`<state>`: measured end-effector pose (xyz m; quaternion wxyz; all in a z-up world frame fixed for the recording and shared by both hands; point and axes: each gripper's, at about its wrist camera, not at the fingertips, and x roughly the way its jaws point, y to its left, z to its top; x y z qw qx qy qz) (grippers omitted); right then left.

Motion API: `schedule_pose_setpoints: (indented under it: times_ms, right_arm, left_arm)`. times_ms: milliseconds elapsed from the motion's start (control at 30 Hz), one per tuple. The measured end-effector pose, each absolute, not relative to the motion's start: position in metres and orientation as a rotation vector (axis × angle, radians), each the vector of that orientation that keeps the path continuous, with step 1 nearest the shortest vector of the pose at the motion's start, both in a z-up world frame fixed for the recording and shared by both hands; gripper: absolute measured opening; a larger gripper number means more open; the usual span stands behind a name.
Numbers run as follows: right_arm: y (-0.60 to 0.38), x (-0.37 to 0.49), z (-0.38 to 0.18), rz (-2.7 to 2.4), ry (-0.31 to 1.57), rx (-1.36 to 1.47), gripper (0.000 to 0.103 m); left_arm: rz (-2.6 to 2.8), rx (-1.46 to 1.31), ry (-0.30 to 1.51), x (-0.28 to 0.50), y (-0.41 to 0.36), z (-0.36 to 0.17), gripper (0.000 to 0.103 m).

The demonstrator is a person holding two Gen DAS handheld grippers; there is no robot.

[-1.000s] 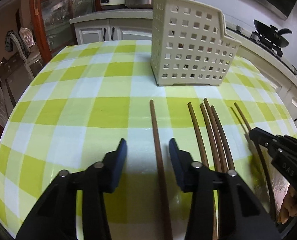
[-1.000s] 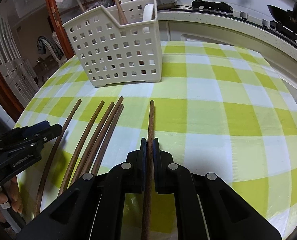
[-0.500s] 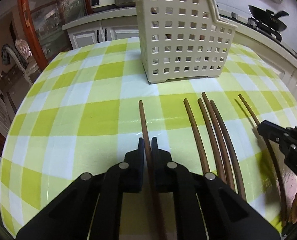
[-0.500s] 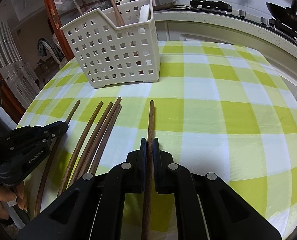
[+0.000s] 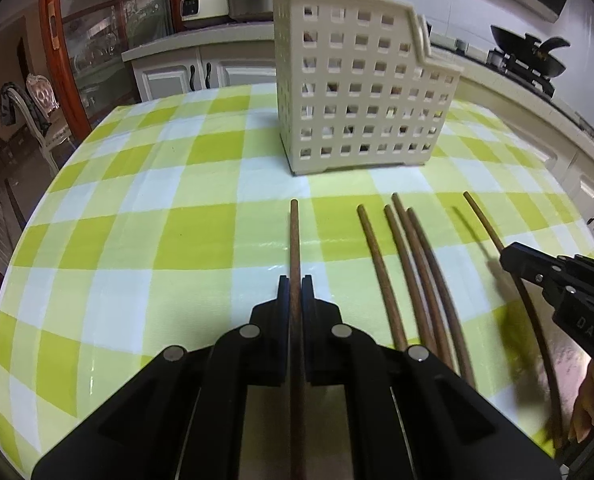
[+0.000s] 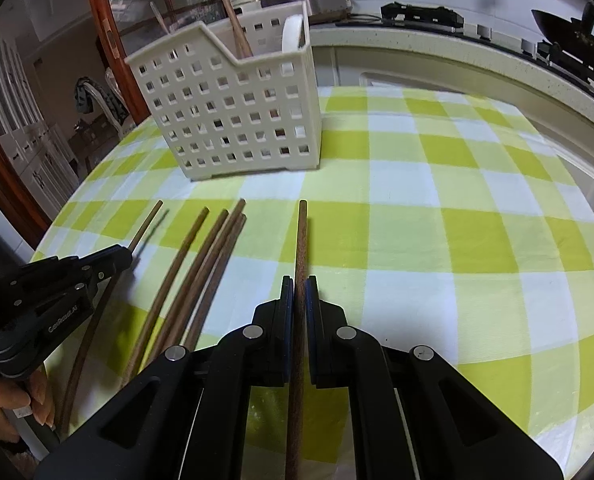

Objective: Organize utensils
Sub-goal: 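Grasp a brown chopstick with the right tool while the left tool grasps another, then lift both held chopsticks upright and carry them over the white caddy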

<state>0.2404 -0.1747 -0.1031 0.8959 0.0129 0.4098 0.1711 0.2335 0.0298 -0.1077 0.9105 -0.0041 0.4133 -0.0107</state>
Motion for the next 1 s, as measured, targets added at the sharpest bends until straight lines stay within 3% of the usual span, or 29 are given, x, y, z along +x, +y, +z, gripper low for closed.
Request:
schedule_pose_setpoints:
  times_ms: [1000]
  right_arm:
    - [-0.177, 0.182, -0.014, 0.388, 0.570, 0.014, 0.006]
  left_arm:
    - [-0.063, -0.049, 0.593, 0.150, 0.036, -0.015, 0.006]
